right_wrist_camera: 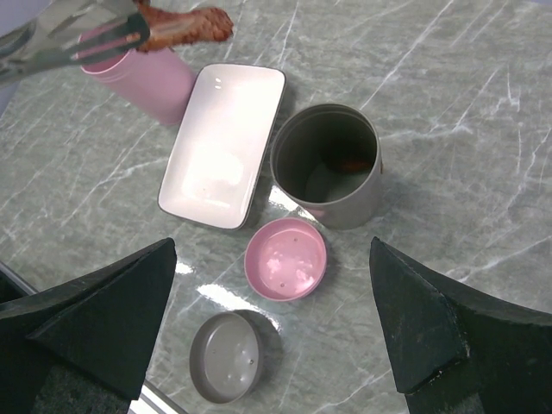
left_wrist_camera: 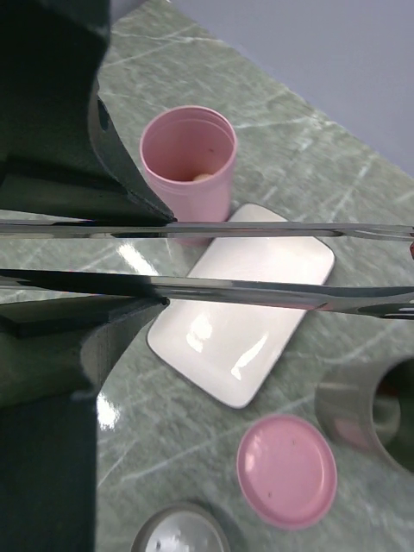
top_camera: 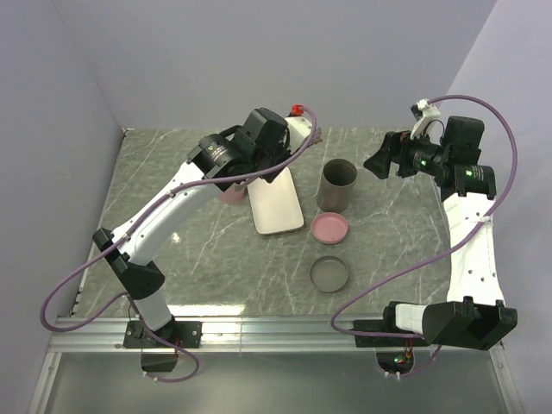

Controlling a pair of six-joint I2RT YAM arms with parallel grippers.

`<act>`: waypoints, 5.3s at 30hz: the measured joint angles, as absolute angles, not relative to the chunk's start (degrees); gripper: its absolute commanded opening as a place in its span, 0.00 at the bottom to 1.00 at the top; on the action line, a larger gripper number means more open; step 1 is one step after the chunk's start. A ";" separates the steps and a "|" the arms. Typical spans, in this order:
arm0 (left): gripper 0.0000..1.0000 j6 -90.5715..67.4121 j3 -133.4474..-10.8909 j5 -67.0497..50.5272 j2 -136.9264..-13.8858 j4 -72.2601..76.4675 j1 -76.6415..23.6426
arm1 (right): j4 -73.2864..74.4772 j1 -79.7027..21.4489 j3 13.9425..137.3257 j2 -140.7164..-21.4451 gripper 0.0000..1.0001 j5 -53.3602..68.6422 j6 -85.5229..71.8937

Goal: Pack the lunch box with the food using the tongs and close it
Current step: Place the fake food in the packing box, then place the clamp at the center of the board, then pick up the box lid from the center of the board.

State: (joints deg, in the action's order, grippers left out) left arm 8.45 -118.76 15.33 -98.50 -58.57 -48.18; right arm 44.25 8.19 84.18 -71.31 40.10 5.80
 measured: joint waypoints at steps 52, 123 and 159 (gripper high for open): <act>0.52 10.46 -121.01 10.55 -112.12 -52.73 -52.90 | 43.66 8.29 85.19 -71.61 1.00 37.63 5.37; 0.74 5.34 -75.37 -3.97 -107.72 -34.48 5.02 | 42.85 8.29 81.84 -72.99 1.00 41.06 4.16; 0.99 -2.28 -82.00 -26.79 -77.78 -33.26 3.84 | 64.55 -14.24 79.18 -69.32 1.00 29.32 38.28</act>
